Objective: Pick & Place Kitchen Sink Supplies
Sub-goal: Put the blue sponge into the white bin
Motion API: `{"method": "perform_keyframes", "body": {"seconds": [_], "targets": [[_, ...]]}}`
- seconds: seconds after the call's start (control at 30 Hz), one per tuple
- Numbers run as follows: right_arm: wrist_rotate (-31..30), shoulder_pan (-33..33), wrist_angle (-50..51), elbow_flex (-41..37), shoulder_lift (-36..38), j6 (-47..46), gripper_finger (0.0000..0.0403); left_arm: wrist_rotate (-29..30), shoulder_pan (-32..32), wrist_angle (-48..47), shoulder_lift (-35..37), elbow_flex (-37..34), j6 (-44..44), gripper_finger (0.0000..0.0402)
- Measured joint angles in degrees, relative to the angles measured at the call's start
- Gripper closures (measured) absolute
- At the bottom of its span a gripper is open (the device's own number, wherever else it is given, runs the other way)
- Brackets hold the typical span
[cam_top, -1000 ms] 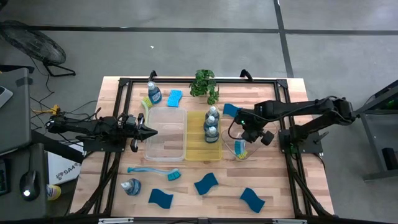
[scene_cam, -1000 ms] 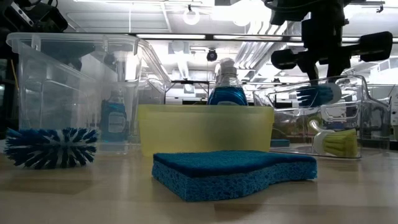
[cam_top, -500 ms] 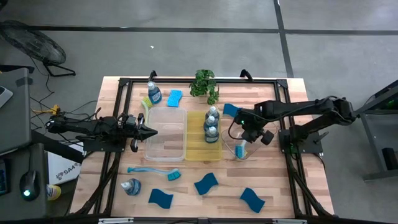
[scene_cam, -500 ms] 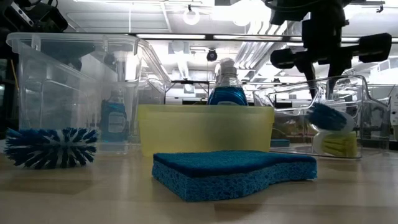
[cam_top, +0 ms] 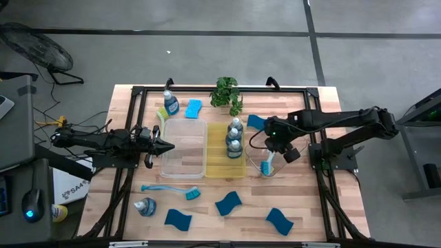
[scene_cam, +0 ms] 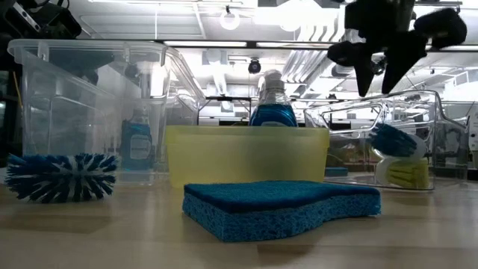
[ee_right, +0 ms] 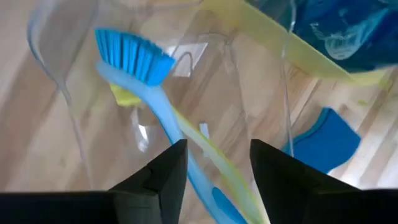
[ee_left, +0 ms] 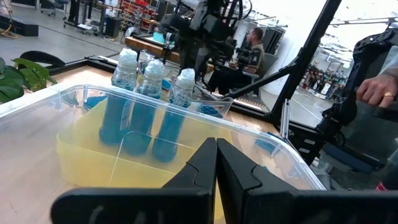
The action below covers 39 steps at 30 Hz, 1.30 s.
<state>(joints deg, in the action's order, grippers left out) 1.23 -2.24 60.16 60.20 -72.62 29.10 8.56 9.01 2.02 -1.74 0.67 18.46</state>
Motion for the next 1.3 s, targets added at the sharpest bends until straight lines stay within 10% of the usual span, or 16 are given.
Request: {"method": "perform_keyframes", "body": {"seconds": [0.4,1.3], "targets": [[0.4,0.8,0.0,2.6,0.0,-21.4,0.0224,0.0,0.0,0.0,0.0,0.0,0.0,0.0399],[2.7,-20.5,-5.1,3.6,-6.0,-22.6,0.0126,0.0,0.0,0.0,0.0,0.0,0.0,0.0399]]}}
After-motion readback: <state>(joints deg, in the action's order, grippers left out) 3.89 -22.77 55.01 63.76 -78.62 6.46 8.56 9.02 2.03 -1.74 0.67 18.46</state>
